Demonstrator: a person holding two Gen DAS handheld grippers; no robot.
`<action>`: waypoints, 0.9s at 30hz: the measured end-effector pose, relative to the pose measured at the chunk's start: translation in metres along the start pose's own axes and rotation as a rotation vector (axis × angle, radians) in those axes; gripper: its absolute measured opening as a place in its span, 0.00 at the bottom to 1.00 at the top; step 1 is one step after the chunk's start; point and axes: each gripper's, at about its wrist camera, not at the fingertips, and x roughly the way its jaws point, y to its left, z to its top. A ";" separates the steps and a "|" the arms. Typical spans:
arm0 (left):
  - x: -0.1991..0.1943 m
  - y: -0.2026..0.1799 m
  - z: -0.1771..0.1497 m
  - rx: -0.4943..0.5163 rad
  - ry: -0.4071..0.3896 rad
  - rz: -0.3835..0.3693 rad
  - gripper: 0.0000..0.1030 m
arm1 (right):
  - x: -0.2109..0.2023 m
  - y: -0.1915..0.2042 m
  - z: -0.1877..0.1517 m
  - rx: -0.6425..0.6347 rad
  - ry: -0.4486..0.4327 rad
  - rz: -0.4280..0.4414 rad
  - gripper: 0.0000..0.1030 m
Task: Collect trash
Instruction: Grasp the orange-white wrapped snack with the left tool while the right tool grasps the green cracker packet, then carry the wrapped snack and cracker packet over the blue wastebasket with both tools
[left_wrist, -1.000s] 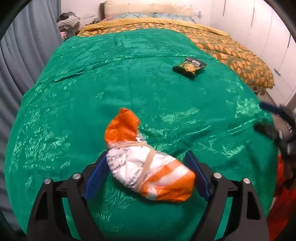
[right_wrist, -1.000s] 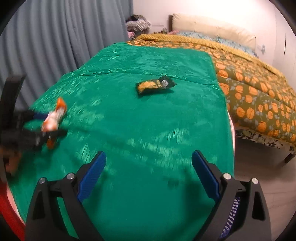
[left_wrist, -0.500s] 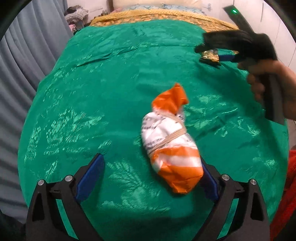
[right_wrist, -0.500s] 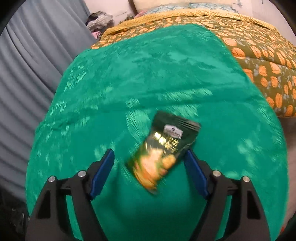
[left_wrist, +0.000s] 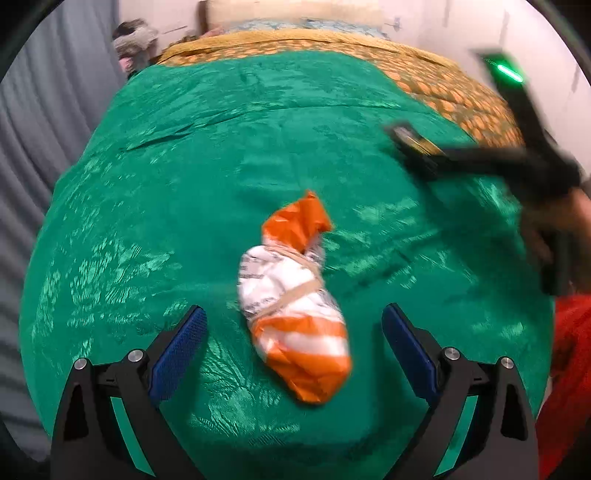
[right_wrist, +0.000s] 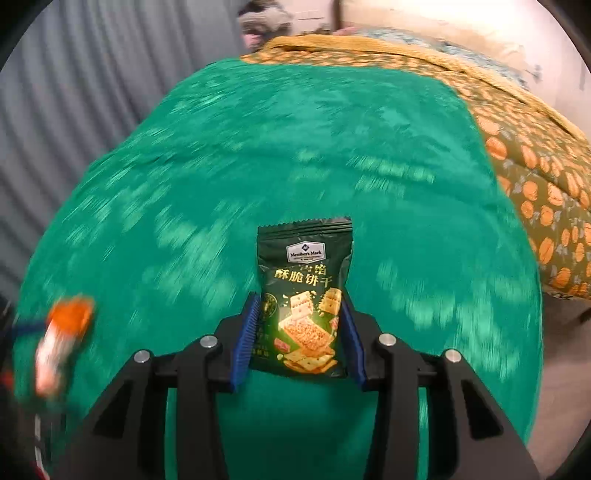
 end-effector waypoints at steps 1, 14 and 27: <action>0.000 0.003 0.000 -0.027 -0.002 -0.005 0.92 | -0.010 0.004 -0.011 -0.028 0.004 0.014 0.40; 0.010 -0.013 0.000 -0.034 -0.067 0.069 0.82 | -0.059 0.015 -0.090 -0.087 0.022 -0.013 0.42; -0.001 0.005 -0.001 -0.111 -0.105 0.030 0.44 | -0.071 0.009 -0.095 -0.001 0.023 -0.014 0.37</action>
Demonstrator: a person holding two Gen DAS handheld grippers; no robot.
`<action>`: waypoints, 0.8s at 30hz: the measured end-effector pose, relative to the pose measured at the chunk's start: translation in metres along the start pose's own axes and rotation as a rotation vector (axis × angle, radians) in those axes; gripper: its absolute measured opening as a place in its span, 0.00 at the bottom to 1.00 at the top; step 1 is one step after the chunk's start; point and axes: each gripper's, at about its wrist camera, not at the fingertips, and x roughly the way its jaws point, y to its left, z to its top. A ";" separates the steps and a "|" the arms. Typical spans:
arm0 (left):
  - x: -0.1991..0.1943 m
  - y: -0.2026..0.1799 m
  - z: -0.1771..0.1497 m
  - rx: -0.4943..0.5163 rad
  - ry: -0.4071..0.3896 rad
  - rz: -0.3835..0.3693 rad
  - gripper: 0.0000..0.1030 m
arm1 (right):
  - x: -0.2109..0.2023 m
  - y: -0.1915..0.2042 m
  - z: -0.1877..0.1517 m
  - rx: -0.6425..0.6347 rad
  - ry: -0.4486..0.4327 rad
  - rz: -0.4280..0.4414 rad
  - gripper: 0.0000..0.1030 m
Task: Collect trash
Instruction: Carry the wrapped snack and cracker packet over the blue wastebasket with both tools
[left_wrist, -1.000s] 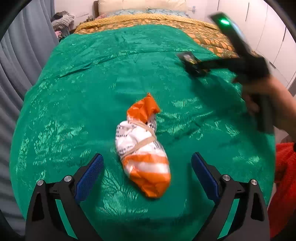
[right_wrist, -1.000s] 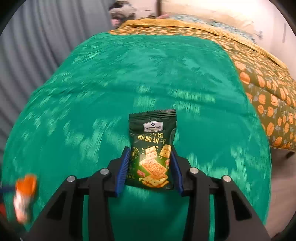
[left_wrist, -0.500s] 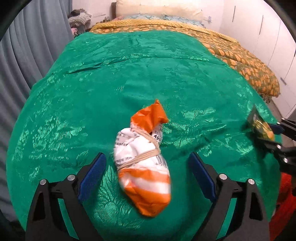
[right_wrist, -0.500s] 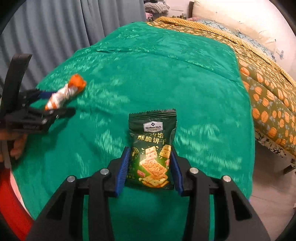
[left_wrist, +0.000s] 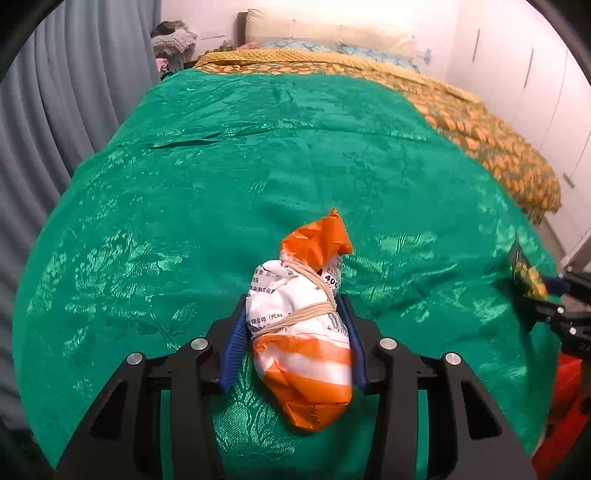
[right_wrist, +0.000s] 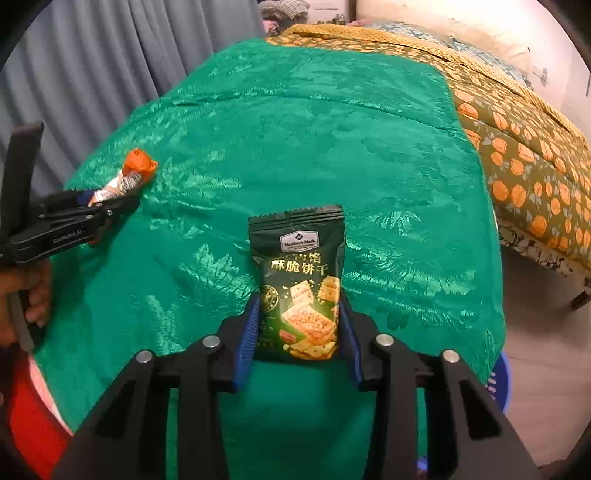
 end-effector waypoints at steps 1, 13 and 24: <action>-0.003 0.000 0.001 -0.006 -0.006 -0.023 0.44 | -0.005 0.000 -0.001 0.002 -0.014 0.004 0.36; -0.032 -0.082 -0.003 0.100 -0.041 -0.196 0.43 | -0.048 -0.035 -0.025 0.070 -0.096 0.054 0.36; -0.050 -0.257 -0.008 0.276 -0.005 -0.468 0.44 | -0.082 -0.175 -0.094 0.269 -0.088 -0.132 0.36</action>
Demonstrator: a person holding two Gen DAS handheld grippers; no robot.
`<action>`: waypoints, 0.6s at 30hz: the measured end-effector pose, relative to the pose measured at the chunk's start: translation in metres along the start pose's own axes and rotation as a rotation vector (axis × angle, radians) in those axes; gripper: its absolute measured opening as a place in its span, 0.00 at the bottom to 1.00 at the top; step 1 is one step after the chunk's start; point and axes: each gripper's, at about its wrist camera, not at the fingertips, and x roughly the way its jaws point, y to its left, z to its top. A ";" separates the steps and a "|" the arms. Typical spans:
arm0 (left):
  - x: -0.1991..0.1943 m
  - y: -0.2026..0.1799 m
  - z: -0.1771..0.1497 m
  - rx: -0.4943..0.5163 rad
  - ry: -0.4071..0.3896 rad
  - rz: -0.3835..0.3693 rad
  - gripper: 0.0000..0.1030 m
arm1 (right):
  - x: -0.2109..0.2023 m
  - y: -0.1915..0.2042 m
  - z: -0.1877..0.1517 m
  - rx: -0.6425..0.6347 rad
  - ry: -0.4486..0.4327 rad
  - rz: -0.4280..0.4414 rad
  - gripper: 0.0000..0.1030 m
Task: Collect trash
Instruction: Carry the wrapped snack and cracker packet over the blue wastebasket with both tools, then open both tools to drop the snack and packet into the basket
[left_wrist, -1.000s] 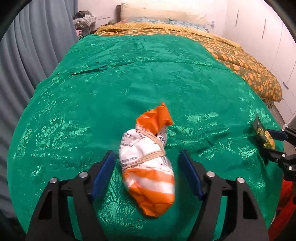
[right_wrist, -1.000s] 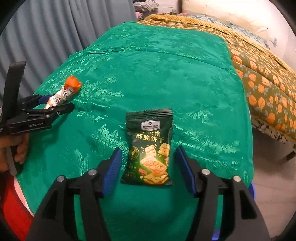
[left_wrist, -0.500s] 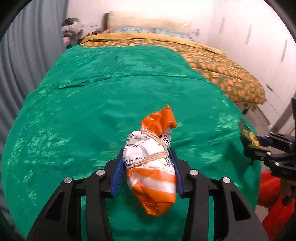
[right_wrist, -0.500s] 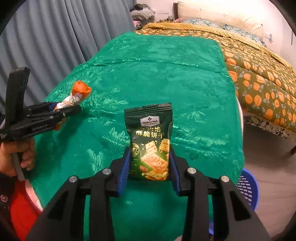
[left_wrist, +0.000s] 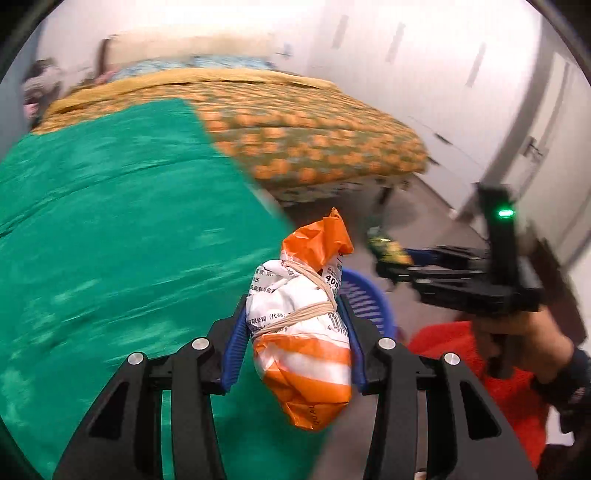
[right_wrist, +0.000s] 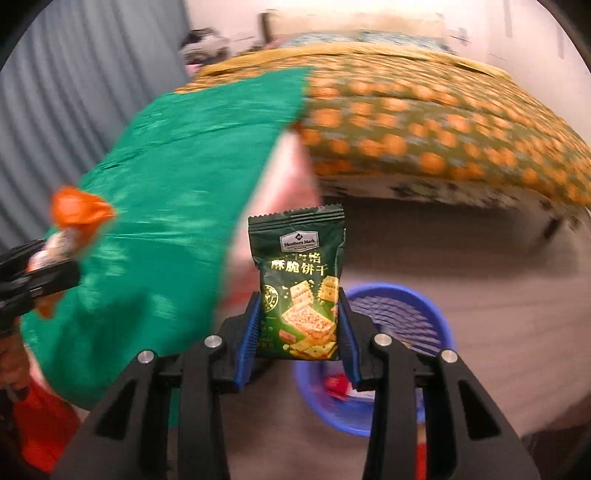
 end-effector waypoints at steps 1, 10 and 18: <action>0.007 -0.010 0.003 0.006 0.009 -0.017 0.44 | 0.002 -0.014 -0.004 0.021 0.008 -0.014 0.36; 0.120 -0.094 0.008 0.035 0.165 -0.082 0.44 | 0.036 -0.102 -0.036 0.213 0.091 -0.042 0.37; 0.207 -0.096 0.000 0.012 0.241 -0.009 0.47 | 0.059 -0.138 -0.049 0.325 0.124 -0.016 0.38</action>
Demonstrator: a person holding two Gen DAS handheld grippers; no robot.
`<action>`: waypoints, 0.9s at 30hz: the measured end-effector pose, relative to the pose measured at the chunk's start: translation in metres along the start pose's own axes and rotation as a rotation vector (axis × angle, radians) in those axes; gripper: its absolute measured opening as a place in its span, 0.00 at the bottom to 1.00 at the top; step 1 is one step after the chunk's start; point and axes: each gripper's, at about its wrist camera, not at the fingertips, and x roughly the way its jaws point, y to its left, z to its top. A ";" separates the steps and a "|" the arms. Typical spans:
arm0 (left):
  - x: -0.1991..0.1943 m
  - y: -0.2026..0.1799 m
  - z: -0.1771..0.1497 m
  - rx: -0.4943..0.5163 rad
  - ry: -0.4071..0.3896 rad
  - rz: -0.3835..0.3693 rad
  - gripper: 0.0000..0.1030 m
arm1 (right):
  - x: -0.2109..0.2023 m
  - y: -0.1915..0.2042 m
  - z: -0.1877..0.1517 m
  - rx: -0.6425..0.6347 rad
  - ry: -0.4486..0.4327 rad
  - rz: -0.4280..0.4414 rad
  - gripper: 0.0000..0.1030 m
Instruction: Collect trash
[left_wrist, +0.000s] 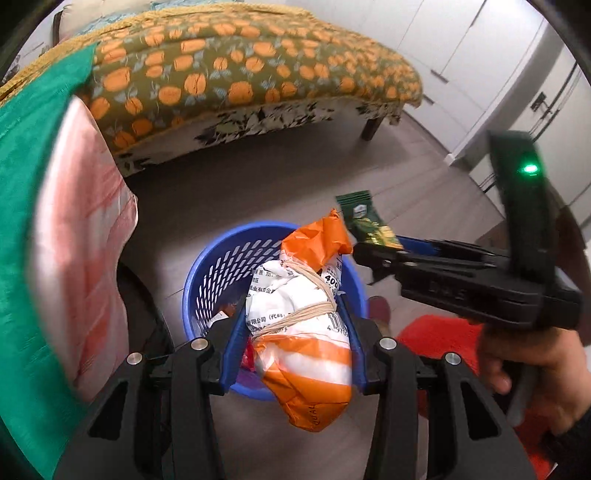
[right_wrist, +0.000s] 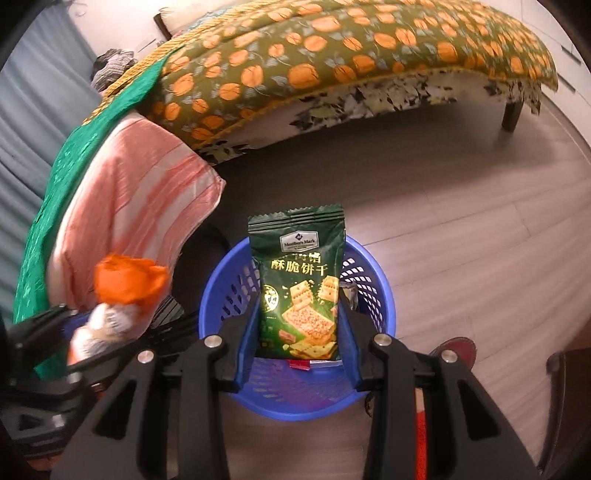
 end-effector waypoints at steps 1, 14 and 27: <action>0.005 0.004 0.001 -0.004 0.000 0.005 0.51 | 0.004 -0.006 0.000 0.018 0.002 0.012 0.40; -0.052 -0.014 -0.006 0.012 -0.198 0.063 0.94 | -0.055 -0.018 -0.013 0.109 -0.147 -0.050 0.93; -0.155 -0.057 -0.043 0.105 -0.398 0.319 0.95 | -0.155 0.043 -0.076 -0.008 -0.312 -0.189 0.96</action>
